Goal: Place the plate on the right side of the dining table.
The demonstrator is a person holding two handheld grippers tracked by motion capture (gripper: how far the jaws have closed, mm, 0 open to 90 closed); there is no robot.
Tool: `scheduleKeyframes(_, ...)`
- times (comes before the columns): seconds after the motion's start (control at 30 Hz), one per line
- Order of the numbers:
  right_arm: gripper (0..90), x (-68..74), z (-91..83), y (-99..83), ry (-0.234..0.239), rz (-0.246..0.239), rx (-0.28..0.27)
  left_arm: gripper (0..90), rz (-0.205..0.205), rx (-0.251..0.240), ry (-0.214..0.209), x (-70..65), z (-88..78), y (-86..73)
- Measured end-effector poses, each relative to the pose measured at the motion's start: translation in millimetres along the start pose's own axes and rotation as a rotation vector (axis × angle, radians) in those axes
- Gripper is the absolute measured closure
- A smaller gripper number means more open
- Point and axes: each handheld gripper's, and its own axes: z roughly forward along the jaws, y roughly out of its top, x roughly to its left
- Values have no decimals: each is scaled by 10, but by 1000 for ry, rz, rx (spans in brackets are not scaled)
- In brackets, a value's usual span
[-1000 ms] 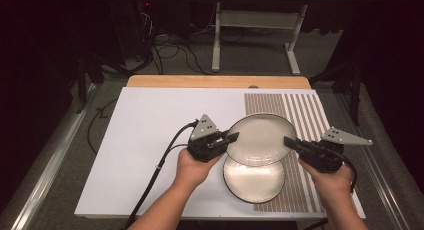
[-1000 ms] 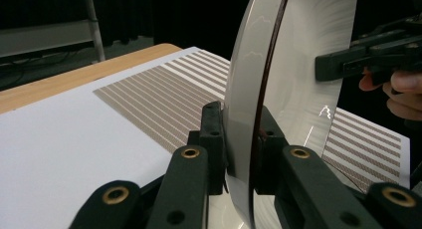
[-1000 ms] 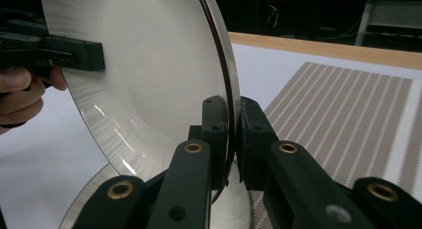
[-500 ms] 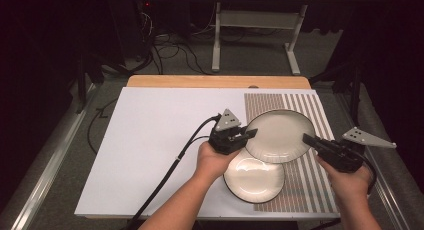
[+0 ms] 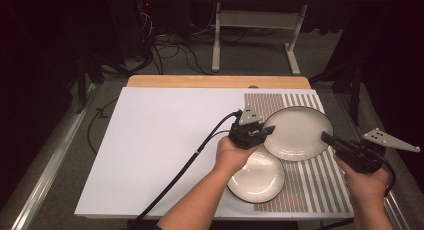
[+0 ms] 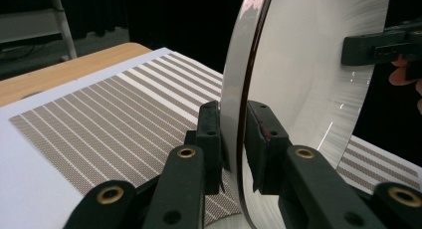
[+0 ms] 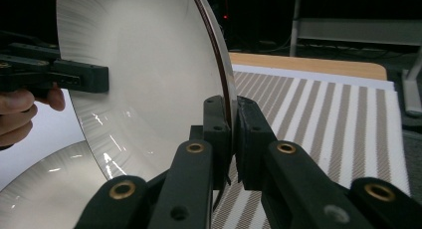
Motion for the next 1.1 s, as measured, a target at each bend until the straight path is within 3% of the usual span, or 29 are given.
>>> scheduleKeyframes(0.53,872,-278,-54,-157,-66,37,33,754,-3,69,15,-76,444,-40)
scheduleKeyframes(1.1,873,-402,-39,-345,-95,66,88,741,-46,149,19,-104,680,-202)
